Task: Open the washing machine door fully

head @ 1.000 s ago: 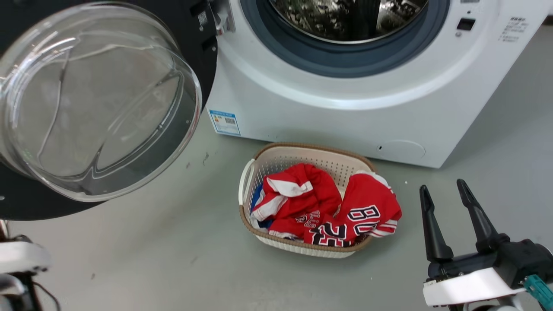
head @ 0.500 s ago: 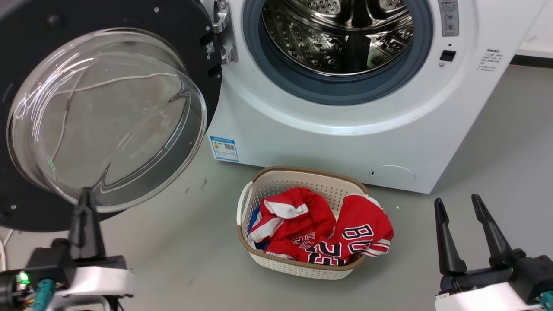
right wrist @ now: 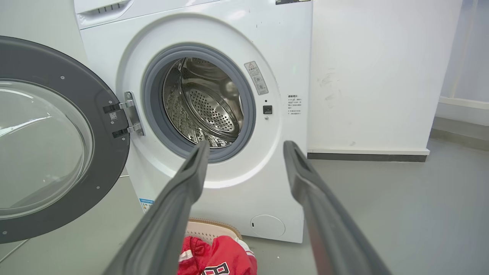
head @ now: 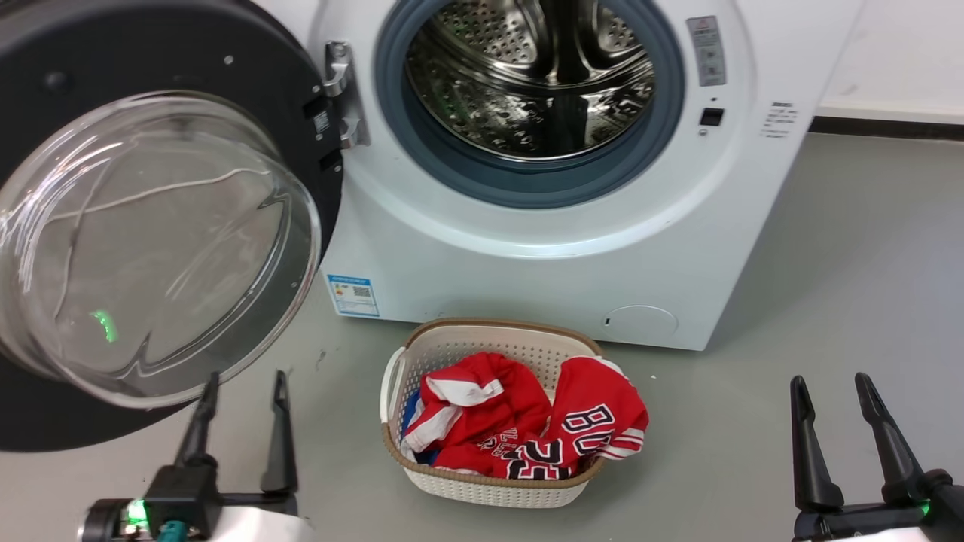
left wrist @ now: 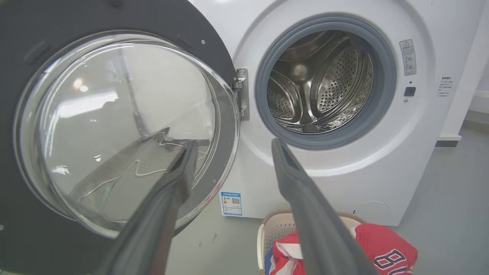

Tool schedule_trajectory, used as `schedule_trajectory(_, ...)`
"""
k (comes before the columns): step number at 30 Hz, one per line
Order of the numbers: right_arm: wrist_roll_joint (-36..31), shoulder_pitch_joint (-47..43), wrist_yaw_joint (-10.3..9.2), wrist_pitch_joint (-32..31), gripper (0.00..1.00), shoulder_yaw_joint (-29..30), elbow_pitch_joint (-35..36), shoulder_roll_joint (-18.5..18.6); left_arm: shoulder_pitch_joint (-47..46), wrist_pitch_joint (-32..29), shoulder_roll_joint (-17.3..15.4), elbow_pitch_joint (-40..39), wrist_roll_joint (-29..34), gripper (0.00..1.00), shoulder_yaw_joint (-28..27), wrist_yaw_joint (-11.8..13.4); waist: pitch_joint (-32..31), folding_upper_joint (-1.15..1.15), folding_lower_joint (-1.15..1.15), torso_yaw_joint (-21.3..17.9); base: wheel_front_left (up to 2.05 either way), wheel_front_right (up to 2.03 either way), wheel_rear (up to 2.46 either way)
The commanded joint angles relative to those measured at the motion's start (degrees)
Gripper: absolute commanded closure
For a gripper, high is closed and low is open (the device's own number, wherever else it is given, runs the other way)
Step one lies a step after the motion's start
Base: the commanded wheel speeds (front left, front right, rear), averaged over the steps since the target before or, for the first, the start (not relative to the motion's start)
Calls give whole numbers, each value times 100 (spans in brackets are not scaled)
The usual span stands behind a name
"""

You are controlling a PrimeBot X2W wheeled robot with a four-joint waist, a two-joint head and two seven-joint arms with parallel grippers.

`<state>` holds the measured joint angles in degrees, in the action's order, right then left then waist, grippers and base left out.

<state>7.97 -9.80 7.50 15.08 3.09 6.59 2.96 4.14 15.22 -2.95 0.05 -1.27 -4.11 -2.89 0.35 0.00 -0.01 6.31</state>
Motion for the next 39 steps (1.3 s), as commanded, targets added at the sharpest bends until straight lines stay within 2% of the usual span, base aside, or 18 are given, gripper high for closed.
schedule_trajectory(1, -7, -63, -1, 12, 0, 4, 36, -16, 44, -14, 7, -28, -17, 0, 48, 20, -35, 0, 1, -56, 0, 0, 0)
schedule_trajectory(11, -9, -213, -1, 12, 0, 20, 74, -16, 241, -14, 9, -105, -142, 0, 500, 216, -117, 0, 1, -337, 0, 0, 0)
schedule_trajectory(35, 31, -235, -1, 12, 0, -11, -24, -17, 330, -14, 8, 148, -313, 0, 604, 408, -183, 0, 1, -428, 0, 0, 0)
schedule_trajectory(36, 52, -198, 0, -1, 100, -8, -29, -1, 368, 2, 4, 167, -351, 100, 611, 378, -183, 0, 1, -428, 0, 0, 0)
schedule_trajectory(39, 79, -209, 0, -19, 100, -18, -184, -1, 410, -3, 5, 335, -381, 100, 613, 378, -182, 0, 1, -428, 0, 0, 0)
